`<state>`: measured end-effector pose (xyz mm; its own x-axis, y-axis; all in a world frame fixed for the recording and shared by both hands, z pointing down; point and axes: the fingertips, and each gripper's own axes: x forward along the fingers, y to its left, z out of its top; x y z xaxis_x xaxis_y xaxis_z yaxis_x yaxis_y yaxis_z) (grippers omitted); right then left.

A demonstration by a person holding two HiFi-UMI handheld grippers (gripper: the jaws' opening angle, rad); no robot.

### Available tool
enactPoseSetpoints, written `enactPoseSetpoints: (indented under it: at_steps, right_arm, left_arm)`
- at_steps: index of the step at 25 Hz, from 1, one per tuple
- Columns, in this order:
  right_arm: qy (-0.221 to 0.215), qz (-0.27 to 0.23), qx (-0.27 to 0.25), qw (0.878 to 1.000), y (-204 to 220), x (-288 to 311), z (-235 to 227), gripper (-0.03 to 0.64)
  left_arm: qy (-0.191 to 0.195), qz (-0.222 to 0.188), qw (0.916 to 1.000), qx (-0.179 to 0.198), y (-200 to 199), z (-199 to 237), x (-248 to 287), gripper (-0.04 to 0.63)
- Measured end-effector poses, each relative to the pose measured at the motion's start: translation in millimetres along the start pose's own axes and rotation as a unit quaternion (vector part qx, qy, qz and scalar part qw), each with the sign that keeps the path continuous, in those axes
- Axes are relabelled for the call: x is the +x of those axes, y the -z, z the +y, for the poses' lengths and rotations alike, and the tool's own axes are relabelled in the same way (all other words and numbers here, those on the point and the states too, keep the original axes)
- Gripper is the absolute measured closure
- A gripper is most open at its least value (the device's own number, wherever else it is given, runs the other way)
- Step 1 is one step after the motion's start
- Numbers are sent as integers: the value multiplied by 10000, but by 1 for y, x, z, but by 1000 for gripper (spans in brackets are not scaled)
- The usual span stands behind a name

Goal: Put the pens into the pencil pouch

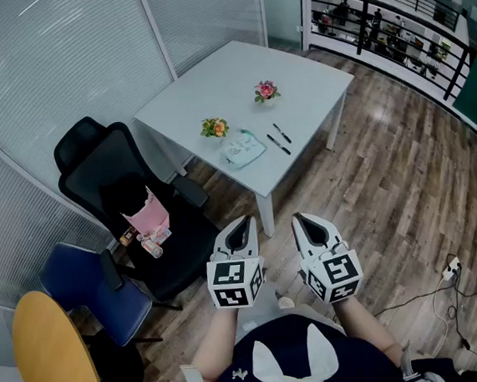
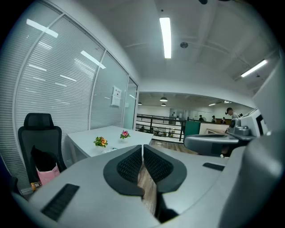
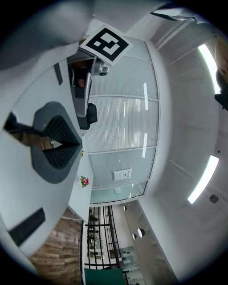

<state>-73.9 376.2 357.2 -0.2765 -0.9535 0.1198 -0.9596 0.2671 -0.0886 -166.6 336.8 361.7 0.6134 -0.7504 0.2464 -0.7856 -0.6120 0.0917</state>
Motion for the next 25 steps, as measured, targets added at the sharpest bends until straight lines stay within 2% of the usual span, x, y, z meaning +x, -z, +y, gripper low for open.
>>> enactPoseSetpoints:
  at_steps: [9, 19, 21, 22, 25]
  right_arm:
    - [0, 51, 51, 10000, 5, 21, -8, 614]
    - [-5, 153, -34, 9999, 2, 62, -34, 607]
    - [-20, 203, -10, 9998, 3, 73, -42, 521]
    - [-18, 235, 3, 9997, 3, 79, -47, 500]
    - [12, 316, 32, 9995, 5, 97, -62, 477]
  left_arm:
    - [25, 66, 10000, -42, 3, 10, 19, 566]
    - [77, 96, 9998, -157, -5, 30, 62, 565]
    - [96, 71, 9996, -242, -9, 35, 74, 560]
    - [116, 66, 9994, -315, -11, 37, 81, 545]
    - [224, 148, 9988, -406, -14, 43, 103, 432]
